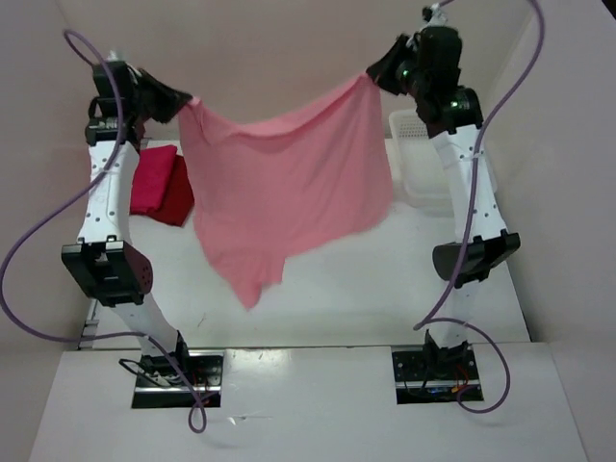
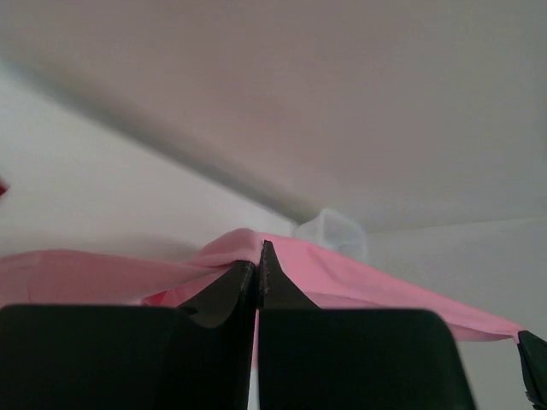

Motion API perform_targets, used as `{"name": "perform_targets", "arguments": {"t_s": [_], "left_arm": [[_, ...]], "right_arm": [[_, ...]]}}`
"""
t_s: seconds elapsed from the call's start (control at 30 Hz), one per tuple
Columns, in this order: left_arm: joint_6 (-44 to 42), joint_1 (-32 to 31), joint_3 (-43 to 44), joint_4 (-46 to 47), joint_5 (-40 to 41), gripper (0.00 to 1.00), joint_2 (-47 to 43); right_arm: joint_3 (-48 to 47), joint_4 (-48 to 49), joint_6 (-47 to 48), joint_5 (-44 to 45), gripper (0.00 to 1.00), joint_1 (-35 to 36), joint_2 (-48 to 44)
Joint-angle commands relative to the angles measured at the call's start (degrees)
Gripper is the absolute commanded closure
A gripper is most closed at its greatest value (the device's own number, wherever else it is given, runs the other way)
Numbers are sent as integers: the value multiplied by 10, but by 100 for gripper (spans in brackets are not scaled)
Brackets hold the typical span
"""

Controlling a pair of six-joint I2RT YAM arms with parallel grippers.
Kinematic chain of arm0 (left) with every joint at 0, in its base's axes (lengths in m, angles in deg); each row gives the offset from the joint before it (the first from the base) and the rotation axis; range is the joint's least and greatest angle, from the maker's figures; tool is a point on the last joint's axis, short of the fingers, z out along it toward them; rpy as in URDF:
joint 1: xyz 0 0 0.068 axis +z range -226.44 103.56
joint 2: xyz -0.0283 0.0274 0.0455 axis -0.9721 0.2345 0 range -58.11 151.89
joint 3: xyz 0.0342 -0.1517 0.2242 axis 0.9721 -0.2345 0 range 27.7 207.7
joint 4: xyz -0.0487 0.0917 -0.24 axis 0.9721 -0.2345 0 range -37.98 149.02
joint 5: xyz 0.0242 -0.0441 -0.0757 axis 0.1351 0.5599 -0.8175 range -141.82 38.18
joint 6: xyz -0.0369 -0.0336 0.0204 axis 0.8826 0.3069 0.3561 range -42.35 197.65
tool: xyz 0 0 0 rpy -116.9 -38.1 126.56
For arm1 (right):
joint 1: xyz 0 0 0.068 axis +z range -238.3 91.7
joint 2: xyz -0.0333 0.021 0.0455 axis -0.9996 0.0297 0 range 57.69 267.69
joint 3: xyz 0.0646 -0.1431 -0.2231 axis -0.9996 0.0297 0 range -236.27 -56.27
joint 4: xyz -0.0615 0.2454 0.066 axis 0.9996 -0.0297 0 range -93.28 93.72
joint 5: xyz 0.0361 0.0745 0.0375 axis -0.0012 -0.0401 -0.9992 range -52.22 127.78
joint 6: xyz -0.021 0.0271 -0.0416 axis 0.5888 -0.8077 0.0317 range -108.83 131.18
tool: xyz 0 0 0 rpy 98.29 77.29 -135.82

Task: Fold and stack the t-shirts
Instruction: Flatten out the tshirt

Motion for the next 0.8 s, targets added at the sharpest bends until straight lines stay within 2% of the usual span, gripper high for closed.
{"name": "perform_targets", "arguments": {"t_s": [0.0, 0.13, 0.23, 0.27, 0.37, 0.4, 0.43, 0.5, 0.53, 0.6, 0.63, 0.77], "left_arm": [[35, 18, 106, 103, -65, 100, -52], [29, 32, 145, 115, -72, 100, -42], [2, 32, 161, 110, -56, 100, -36], [-4, 32, 153, 110, -56, 100, -36], [-18, 32, 40, 132, -51, 100, -79], [-25, 32, -42, 143, -46, 100, -94], [-32, 32, -84, 158, -38, 100, -128], [-32, 32, -179, 186, -38, 100, -166], [-32, 32, -270, 186, -38, 100, -201], [-27, 26, -364, 198, -38, 100, -235], [-27, 26, -438, 193, -38, 100, -266], [-43, 26, -573, 135, -38, 100, -325]], "right_arm": [[-136, 53, -10, -13, 99, -25, -35], [-130, 59, -16, -46, 99, -55, -46], [-67, 64, -16, -59, 99, -61, -61], [10, 72, -16, -65, 99, -61, -83], [208, 133, 6, -70, 99, -61, -143], [255, 144, 6, -70, 99, -61, -156], [348, 163, 14, -70, 99, -66, -169], [441, 188, 23, -70, 99, -66, -211], [518, 196, 29, -70, 99, -66, -221], [583, 196, 35, -70, 99, -66, -252], [640, 196, 35, -70, 99, -66, -262], [753, 163, 16, -76, 99, -94, -313]]}}
